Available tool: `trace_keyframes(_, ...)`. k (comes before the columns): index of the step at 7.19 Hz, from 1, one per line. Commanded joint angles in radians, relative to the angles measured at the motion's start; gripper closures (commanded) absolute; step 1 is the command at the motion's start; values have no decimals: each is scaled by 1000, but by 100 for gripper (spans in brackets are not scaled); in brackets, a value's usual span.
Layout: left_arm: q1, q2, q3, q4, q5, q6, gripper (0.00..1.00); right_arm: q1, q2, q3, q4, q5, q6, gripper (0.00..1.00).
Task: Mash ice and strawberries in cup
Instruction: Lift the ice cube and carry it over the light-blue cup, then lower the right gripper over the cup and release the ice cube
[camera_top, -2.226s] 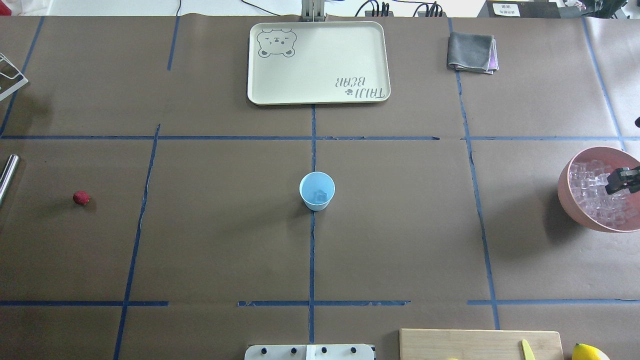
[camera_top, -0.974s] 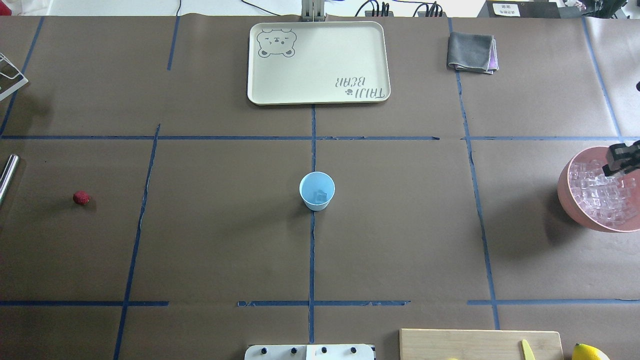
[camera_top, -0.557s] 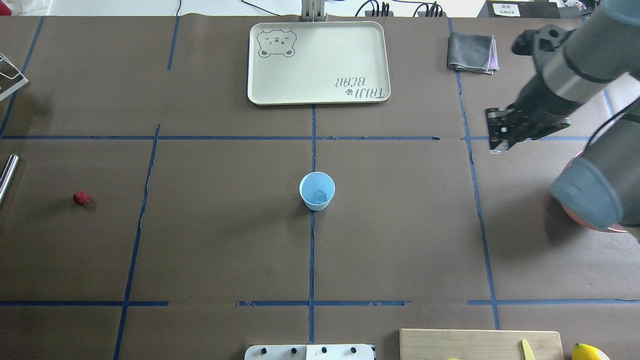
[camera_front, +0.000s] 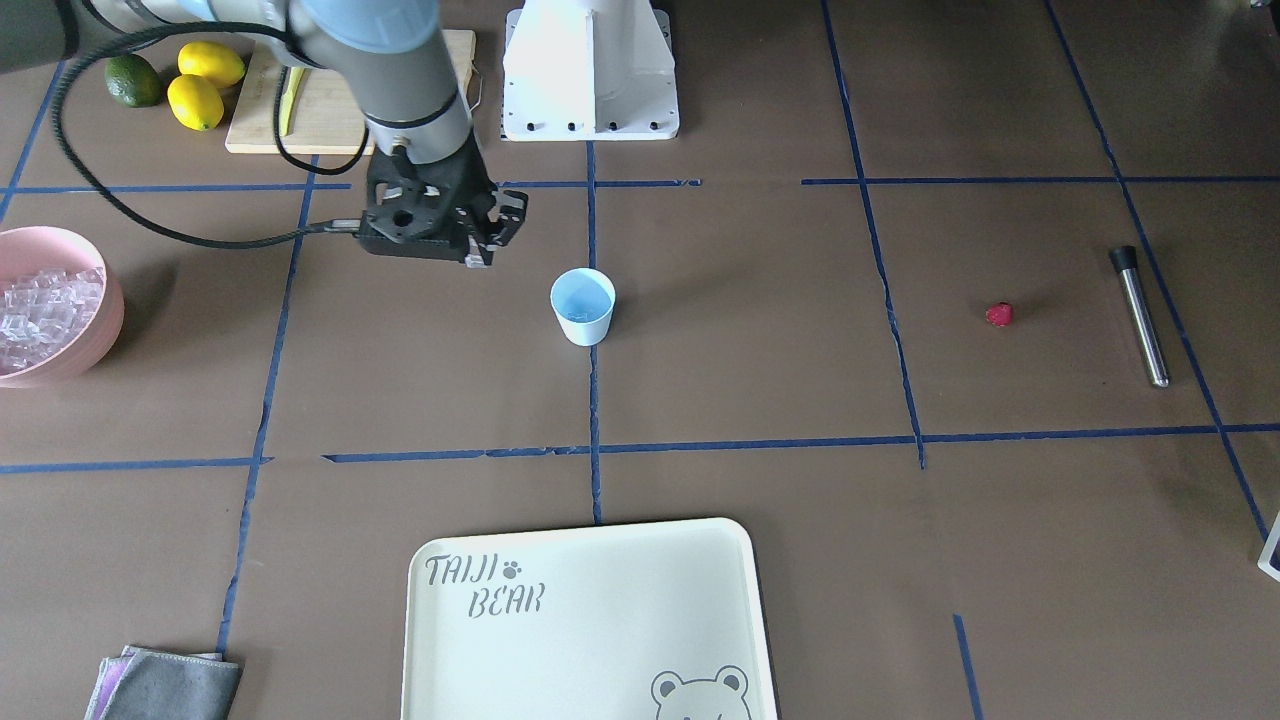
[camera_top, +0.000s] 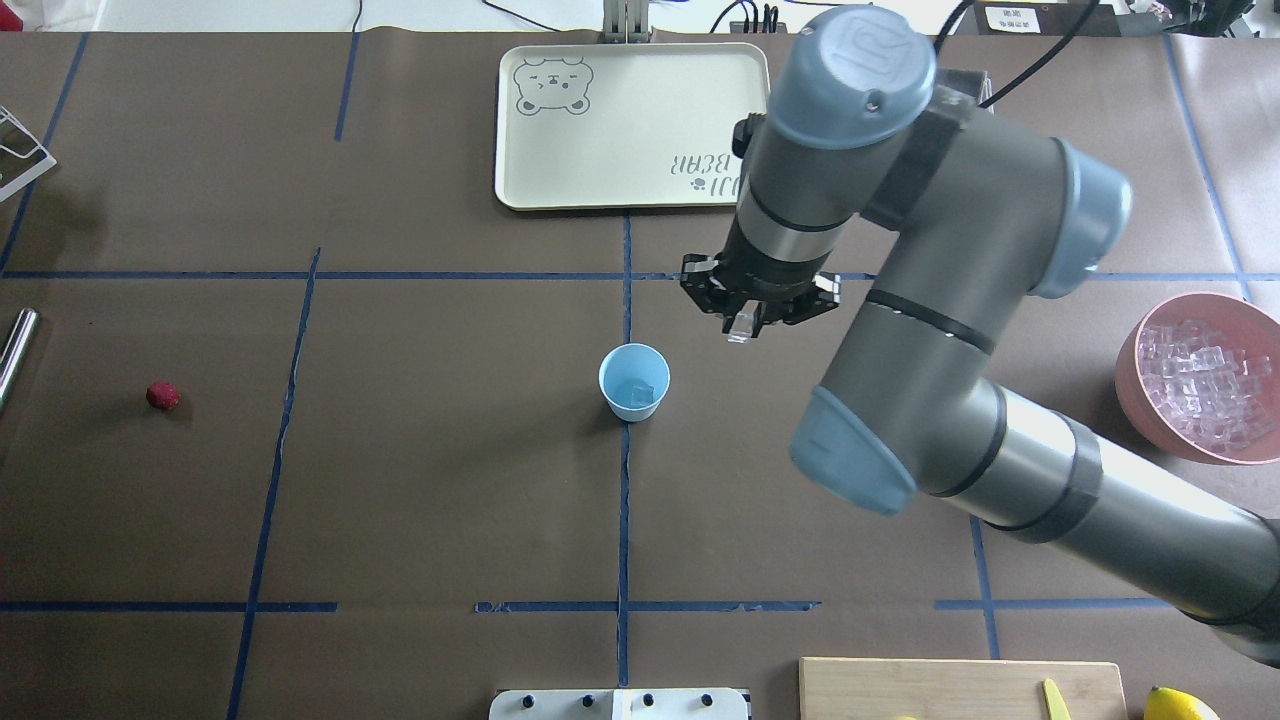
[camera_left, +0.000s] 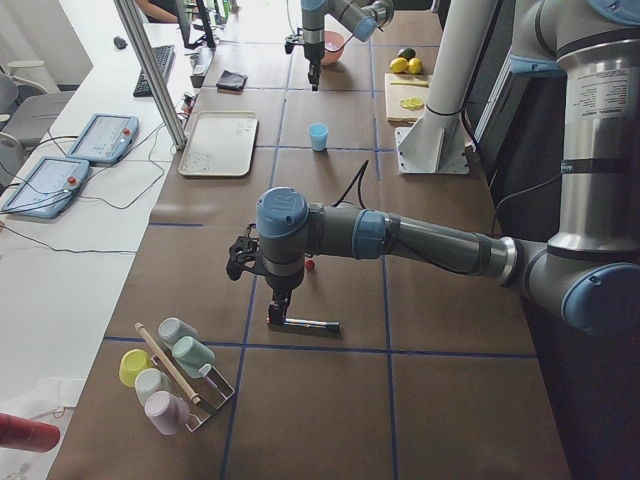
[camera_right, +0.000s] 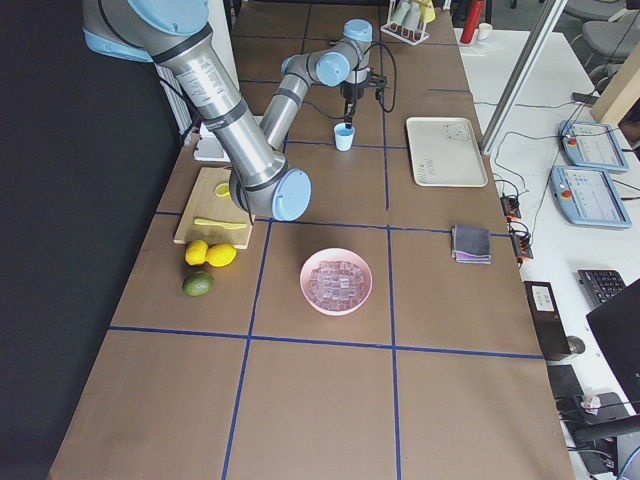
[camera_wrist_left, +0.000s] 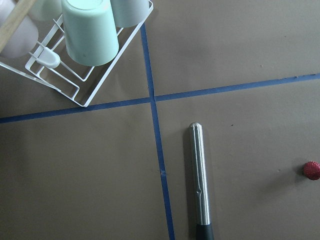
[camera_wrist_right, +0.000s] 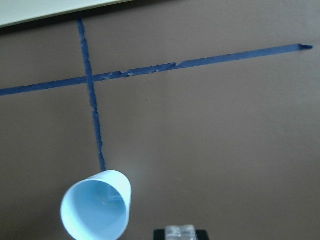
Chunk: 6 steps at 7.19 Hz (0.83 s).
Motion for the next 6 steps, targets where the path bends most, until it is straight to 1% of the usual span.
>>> trace_keyframes(1, 0, 1, 1, -1, 1, 0, 0, -95, 117, -170, 64, -86, 97, 100)
trace_keyframes(2, 0, 1, 2, 1, 1, 0, 0, -113, 129, -188, 64, -115, 103, 100)
trace_keyframes(3, 0, 1, 2, 1, 1, 0, 0, -115, 149, -218, 66, -120, 103, 100)
trace_keyframes(6, 0, -1, 2, -1, 1, 0, 0, -120, 149, -226, 66, -120, 103, 98)
